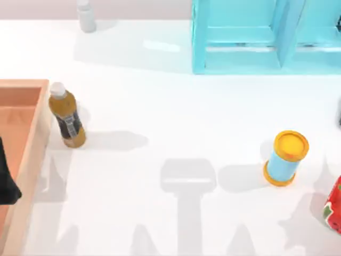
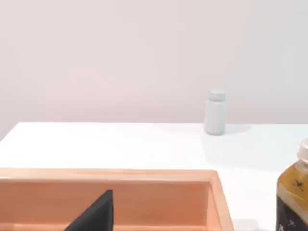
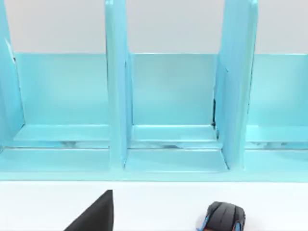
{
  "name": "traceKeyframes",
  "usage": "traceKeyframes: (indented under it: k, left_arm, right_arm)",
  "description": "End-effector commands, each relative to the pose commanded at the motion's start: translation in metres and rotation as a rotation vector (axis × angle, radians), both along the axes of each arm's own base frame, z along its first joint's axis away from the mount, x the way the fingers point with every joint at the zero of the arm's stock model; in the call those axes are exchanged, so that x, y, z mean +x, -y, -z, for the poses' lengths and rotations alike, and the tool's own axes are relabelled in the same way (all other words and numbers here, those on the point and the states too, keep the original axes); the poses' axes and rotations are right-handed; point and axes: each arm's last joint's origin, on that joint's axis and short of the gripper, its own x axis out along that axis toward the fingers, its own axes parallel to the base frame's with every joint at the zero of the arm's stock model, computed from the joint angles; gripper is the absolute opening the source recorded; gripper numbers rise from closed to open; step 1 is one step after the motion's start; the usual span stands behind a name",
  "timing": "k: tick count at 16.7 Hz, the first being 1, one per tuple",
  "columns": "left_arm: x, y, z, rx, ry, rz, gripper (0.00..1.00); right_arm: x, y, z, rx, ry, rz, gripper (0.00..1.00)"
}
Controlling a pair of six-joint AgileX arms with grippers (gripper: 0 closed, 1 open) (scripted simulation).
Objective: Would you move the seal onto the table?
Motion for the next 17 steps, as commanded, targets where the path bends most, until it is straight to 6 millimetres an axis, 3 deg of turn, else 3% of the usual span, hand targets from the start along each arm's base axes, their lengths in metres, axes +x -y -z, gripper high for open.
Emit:
traceKeyframes:
  k: [5, 10, 13, 17]
  left_arm:
    - [0.0, -0.002, -0.01, 0.021, -0.065, -0.02, 1.0]
    - [0.013, -0.012, -0.053, 0.082, -0.374, -0.074, 1.0]
    - [0.037, -0.022, -0.079, 0.101, -0.641, -0.09, 1.0]
    - [0.085, -0.042, -0.098, 0.097, -1.015, -0.08, 1.0]
  right_arm:
    - [0.0, 0.0, 0.0, 0.0, 0.0, 0.0, 1.0]
    - [0.0, 0.0, 0.0, 0.0, 0.0, 0.0, 1.0]
    - [0.0, 0.0, 0.0, 0.0, 0.0, 0.0, 1.0]
    - [0.0, 0.0, 0.0, 0.0, 0.0, 0.0, 1.0]
